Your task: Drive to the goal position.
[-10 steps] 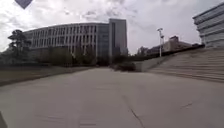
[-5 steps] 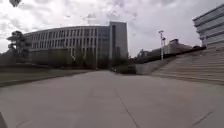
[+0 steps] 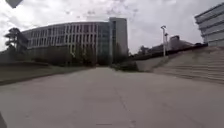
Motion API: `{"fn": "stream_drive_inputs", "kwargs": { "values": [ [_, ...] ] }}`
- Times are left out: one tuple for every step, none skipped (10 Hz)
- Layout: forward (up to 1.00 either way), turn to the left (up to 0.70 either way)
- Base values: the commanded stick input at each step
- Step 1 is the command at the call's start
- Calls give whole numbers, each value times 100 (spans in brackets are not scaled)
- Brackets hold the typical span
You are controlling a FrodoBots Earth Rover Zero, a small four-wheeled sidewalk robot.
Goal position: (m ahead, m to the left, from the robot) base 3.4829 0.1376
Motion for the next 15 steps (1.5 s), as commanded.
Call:
{"fn": "stream_drive_inputs", "kwargs": {
  "values": [
    [70,-1],
    [70,-1],
    [70,-1],
    [70,-1],
    [70,-1],
    [70,-1],
    [70,0],
    [70,1],
    [70,-1],
    [70,-1],
    [70,0],
    [70,10],
    [70,30],
    [70,23],
    [70,3]
  ]
}}
